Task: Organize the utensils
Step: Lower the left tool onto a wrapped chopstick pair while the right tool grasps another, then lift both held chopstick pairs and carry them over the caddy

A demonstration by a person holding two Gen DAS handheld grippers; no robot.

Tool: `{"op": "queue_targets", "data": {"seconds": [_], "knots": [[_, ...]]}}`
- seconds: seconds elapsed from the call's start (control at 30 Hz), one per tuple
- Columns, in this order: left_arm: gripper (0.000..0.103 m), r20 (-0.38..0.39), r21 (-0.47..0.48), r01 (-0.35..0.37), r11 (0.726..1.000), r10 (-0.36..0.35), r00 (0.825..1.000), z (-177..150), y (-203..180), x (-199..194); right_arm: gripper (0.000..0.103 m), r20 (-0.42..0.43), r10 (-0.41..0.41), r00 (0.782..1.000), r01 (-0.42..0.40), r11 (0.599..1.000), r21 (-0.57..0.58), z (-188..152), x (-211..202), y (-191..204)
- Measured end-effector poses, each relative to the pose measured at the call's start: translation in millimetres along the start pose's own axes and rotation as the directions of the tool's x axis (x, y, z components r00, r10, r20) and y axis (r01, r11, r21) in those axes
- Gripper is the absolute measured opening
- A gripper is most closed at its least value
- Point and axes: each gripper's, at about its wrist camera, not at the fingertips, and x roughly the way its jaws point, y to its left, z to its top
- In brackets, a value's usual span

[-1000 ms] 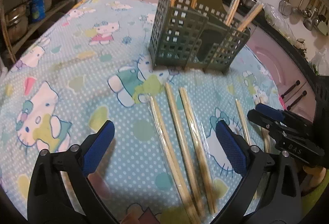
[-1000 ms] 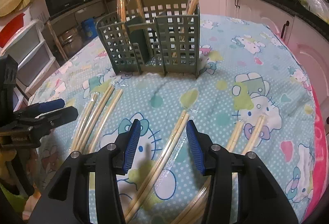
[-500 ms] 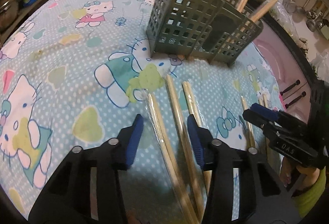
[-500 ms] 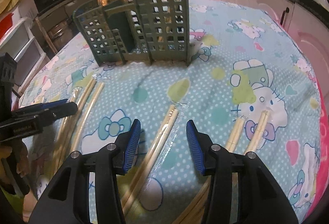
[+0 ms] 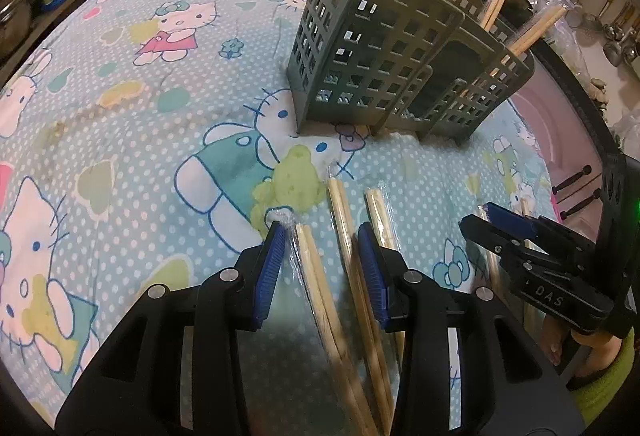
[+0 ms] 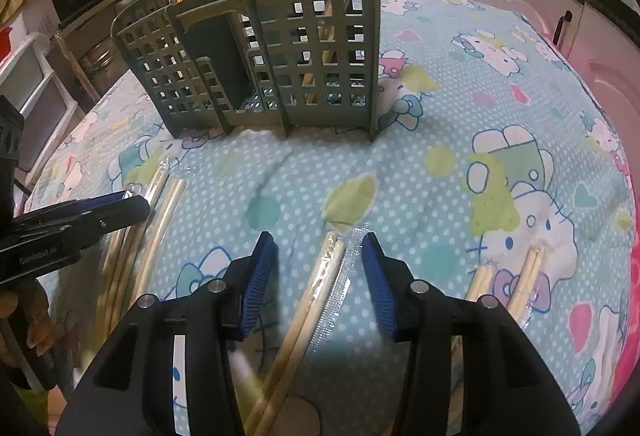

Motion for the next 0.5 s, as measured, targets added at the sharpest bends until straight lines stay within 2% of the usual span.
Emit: {"op": "queue_targets", "data": {"seconds": [0.13, 0.2, 0.27, 0.3, 0.5], "knots": [[0.028, 0.003, 0.011, -0.009, 1.0, 0.009, 1.0, 2.5, -1.6, 3.1, 0.034, 0.005, -0.017, 1.0, 0.017, 1.0, -0.003, 3.3, 1.9, 2.3], [0.026, 0.006, 0.012, -0.012, 1.0, 0.012, 1.0, 3.2, -0.8, 3.4, 0.023, 0.007, -0.022, 1.0, 0.022, 1.0, -0.003, 4.9, 2.0, 1.9], [0.023, 0.009, 0.011, -0.011, 1.0, 0.011, 1.0, 2.8, -0.3, 3.2, 0.02, 0.008, -0.015, 1.0, 0.015, 1.0, -0.001, 6.1, 1.8, 1.7], [0.022, 0.01, 0.01, -0.009, 1.0, 0.009, 1.0, 2.4, 0.2, 2.9, 0.016, 0.01, -0.013, 1.0, 0.013, 1.0, -0.002, 6.6, 1.6, 1.8], [0.011, 0.024, -0.017, 0.039, 0.999, -0.038, 0.999, -1.6, 8.4, -3.4, 0.01, 0.019, 0.011, 1.0, -0.011, 1.0, -0.015, 8.0, -0.6, 7.3]]}}
